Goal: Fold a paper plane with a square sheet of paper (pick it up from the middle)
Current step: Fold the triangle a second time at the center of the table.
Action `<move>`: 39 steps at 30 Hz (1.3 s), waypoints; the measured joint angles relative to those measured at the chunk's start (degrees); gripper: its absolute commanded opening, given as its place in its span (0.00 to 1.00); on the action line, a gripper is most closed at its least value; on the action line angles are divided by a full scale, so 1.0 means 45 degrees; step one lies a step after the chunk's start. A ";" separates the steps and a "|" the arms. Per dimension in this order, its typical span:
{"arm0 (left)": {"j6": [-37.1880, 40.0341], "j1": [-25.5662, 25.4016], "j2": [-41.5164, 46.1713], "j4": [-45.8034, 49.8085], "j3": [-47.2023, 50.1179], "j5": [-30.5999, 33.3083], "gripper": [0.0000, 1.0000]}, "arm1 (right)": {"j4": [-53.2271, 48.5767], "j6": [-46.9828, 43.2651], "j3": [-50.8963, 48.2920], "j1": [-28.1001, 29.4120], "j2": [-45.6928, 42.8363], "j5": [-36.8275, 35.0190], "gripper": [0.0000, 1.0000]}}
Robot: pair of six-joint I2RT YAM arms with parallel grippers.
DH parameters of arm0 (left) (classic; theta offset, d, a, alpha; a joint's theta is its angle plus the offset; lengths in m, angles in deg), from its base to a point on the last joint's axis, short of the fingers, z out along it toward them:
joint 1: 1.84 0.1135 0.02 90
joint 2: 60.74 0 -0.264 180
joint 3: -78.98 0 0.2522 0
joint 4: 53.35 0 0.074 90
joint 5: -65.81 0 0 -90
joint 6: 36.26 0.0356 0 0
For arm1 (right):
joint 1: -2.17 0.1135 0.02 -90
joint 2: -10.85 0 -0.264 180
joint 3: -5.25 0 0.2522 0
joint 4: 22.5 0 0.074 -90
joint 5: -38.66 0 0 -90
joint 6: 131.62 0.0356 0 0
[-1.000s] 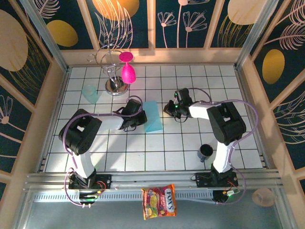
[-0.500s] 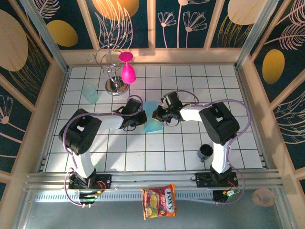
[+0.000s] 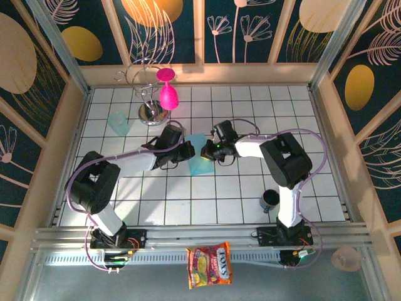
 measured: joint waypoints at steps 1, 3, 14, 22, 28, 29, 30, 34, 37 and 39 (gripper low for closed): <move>-0.0019 -0.0044 0.0034 -0.0010 0.0015 -0.0053 0.03 | -0.0029 0.0000 0.0024 0.0000 0.0005 -0.0019 0.02; -0.0117 -0.0214 0.0019 -0.0010 0.0063 -0.0204 0.03 | -0.0087 0.0000 0.0044 0.0000 0.0005 -0.0044 0.01; -0.0282 -0.0879 -0.0971 0.0272 0.0053 -0.0291 0.02 | -0.0097 0.0044 0.0068 0.0000 0.0053 -0.0015 0.01; -0.0223 -0.1054 -0.1438 0.1088 -0.0563 0.0102 0.02 | -0.0097 0.0044 0.0068 0.0000 0.0053 -0.0015 0.01; -0.0141 -0.1190 -0.1613 0.1229 -0.0879 0.0112 0.00 | -0.0092 0.0049 0.0068 0.0000 0.0053 -0.0015 0.01; -0.0121 -0.1224 -0.1695 0.1307 -0.0971 0.0117 0.00 | -0.0097 0.0049 0.0068 0.0000 0.0053 -0.0010 0.01; -0.0087 -0.1253 -0.1783 0.1345 -0.1064 0.0117 0.00 | -0.0092 0.0049 0.0068 0.0000 0.0053 -0.0010 0.01; 0.0024 -0.1297 -0.1894 0.1443 -0.1171 0.0185 0.00 | -0.0092 0.0049 0.0068 0.0000 0.0063 -0.0005 0.01; 0.0151 -0.1297 -0.1894 0.1710 -0.1171 0.0413 0.00 | -0.0087 0.0049 0.0068 -0.0005 0.0078 0.0044 0.01; 0.0257 -0.1297 -0.1894 0.1904 -0.1171 0.0554 0.00 | -0.0087 0.0049 0.0068 -0.0010 0.0078 0.0049 0.01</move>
